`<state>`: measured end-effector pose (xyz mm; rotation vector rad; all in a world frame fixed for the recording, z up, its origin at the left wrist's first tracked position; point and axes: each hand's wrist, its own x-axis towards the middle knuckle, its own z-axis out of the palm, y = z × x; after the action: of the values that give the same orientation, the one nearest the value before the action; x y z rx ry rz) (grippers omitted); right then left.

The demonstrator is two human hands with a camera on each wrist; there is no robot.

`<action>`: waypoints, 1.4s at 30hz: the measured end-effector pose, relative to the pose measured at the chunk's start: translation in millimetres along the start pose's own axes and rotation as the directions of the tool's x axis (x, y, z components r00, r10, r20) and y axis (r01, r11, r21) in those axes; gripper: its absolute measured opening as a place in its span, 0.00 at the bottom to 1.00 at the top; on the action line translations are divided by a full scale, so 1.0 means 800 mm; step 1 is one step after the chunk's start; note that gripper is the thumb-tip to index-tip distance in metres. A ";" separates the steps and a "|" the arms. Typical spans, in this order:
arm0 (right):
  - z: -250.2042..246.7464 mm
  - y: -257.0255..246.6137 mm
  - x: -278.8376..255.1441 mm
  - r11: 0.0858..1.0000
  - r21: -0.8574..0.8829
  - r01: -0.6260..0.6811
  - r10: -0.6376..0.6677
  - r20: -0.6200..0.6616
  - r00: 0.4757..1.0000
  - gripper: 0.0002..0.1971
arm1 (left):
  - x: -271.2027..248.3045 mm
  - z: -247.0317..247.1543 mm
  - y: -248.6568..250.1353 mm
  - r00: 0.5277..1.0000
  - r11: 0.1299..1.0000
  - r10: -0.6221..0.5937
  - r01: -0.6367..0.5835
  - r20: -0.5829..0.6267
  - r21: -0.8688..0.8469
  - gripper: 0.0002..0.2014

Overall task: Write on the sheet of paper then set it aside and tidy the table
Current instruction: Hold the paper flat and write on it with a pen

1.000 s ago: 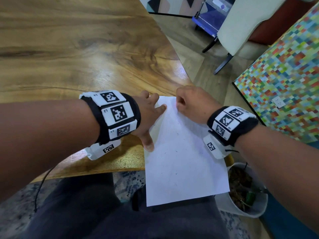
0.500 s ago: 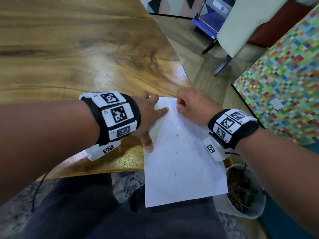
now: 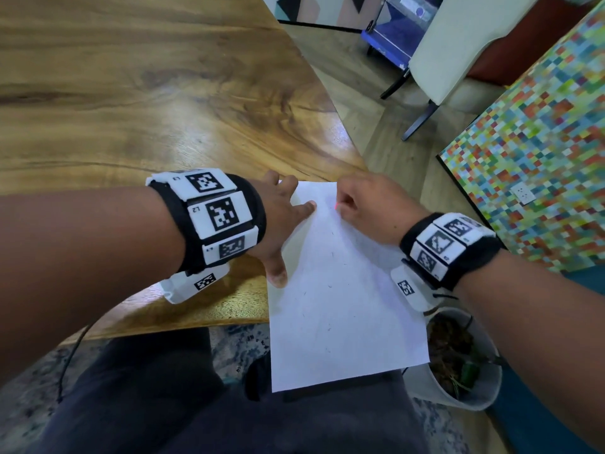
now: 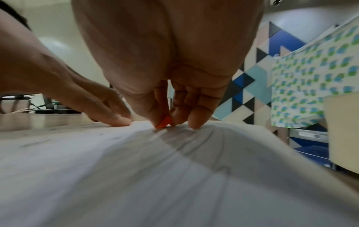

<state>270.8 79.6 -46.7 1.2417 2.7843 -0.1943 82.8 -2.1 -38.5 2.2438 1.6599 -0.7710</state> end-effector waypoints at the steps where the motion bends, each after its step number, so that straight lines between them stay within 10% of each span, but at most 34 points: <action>1: -0.002 0.004 0.004 1.000 -0.002 -0.031 0.031 -0.020 0.999 0.06 | -0.001 -0.001 0.001 1.000 1.000 -0.003 0.003 0.007 0.001 0.68; 9: 0.008 -0.034 -0.037 0.979 0.023 0.202 -0.203 0.087 0.975 0.07 | 0.005 -0.002 0.001 0.999 0.999 0.036 -0.037 0.029 0.010 0.68; 17: -0.002 0.013 0.009 0.997 0.032 -0.069 0.071 -0.058 0.996 0.05 | 0.001 -0.008 0.005 0.999 0.999 0.020 -0.022 0.049 0.032 0.66; 25: 0.009 -0.024 -0.041 0.978 0.045 0.205 -0.207 0.062 0.976 0.05 | 0.003 -0.007 0.009 0.999 0.999 0.006 -0.004 0.041 -0.052 0.59; 33: -0.008 0.014 0.003 0.998 -0.041 0.039 -0.037 0.058 0.998 0.05 | 0.000 -0.014 0.019 0.999 0.999 0.004 -0.006 0.050 0.040 0.62; 42: 0.005 -0.024 -0.047 0.980 0.027 0.197 -0.199 0.160 0.967 0.06 | 0.002 -0.008 0.019 1.000 1.000 -0.001 0.001 0.014 0.016 0.63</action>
<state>281.6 38.7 -44.2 0.9022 2.7640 -0.3101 99.1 -2.1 -35.8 2.2430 1.6542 -0.8018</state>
